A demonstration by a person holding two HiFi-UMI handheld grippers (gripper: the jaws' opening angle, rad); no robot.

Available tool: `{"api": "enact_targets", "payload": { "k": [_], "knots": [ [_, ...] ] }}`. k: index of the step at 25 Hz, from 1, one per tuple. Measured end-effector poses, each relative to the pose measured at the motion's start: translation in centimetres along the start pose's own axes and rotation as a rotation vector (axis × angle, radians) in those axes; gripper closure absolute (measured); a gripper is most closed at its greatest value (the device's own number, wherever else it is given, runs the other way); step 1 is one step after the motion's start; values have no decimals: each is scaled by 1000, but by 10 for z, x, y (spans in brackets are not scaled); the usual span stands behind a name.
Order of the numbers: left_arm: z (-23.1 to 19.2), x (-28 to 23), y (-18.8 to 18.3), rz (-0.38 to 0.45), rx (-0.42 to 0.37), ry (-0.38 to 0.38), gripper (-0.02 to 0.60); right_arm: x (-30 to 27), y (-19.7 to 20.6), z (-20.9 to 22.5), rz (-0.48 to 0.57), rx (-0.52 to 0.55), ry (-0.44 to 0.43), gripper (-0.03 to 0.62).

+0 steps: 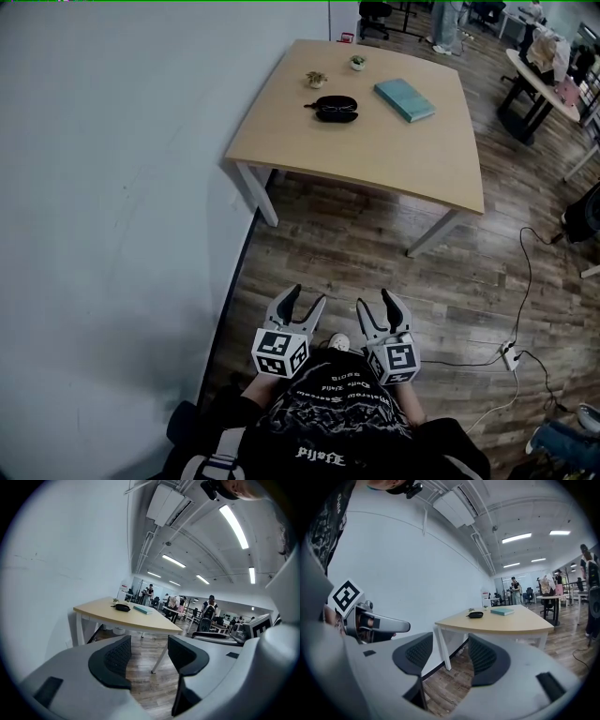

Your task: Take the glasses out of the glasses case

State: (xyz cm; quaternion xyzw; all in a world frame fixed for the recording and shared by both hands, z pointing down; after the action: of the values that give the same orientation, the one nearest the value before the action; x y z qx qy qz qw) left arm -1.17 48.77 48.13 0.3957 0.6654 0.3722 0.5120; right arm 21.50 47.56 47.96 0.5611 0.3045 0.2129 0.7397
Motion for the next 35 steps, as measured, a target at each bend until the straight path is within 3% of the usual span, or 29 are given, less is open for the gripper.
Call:
{"api": "enact_targets", "payload": {
  "k": [10,21,35],
  "knots": [
    [40,-15,10,-13,-20,-2,296,16,9,30,-30,-6,-26,345],
    [36,-50,14,-77,26,23,296,9,12,49,-70,-7,3,347],
    [1,-160,-35,-109,25,123,296,-81,-14,107,-122,-46,38,347]
  ]
}}
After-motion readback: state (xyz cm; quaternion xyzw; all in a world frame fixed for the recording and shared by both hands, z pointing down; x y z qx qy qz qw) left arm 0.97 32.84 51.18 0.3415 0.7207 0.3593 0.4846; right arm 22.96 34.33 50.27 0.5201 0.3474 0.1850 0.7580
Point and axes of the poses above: the fingertips, and each gripper's own axes: x backward along the fingers, z to its right, y out of its underside, the point moved 10 cm from there along x, backward along the fingers, and after that the axes turned 14 degrees about -y, right-handed, at the moved point
